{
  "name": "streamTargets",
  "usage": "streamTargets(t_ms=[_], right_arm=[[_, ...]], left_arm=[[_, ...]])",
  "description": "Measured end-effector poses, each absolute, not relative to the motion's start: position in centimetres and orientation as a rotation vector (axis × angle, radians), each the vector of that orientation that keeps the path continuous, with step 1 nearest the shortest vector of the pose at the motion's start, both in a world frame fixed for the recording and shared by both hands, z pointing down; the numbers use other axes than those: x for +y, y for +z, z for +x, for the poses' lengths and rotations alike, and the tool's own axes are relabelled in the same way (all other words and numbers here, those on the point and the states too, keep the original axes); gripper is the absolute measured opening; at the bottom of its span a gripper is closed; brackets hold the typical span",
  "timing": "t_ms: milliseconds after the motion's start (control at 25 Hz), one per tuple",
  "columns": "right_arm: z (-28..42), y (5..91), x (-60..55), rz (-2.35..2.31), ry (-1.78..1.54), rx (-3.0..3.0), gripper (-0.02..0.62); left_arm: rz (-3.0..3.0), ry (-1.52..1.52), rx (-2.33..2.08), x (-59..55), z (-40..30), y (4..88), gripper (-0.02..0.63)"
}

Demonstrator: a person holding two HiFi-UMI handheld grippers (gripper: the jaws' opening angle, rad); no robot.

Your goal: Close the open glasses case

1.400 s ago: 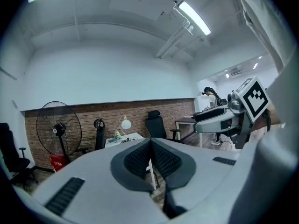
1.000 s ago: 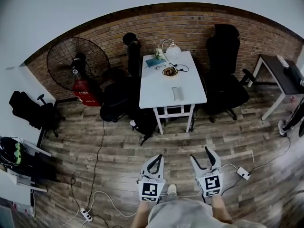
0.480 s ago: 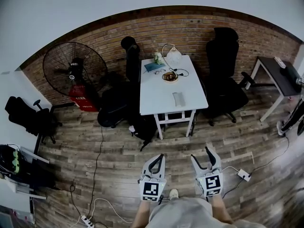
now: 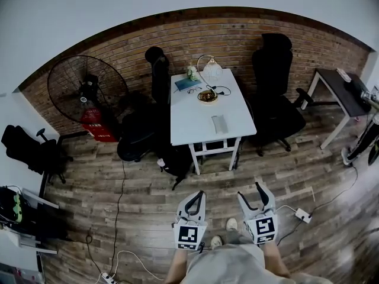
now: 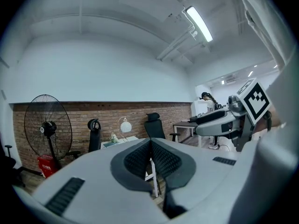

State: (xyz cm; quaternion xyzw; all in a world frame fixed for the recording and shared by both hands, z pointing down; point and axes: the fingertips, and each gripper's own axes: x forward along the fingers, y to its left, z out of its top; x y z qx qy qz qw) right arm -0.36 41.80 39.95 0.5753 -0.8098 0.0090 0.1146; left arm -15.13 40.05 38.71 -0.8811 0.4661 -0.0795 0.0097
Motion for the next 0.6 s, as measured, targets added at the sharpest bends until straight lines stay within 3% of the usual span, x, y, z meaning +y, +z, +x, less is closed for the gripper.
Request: streamTargets(t_ms=[600], right_arm=[[-0.3,40.0,38.1,1.68,0.014,-2.387,0.282]], left_arm=[[-2.73,-0.23,1.463,36.8,-14.8,38.6,0.005]])
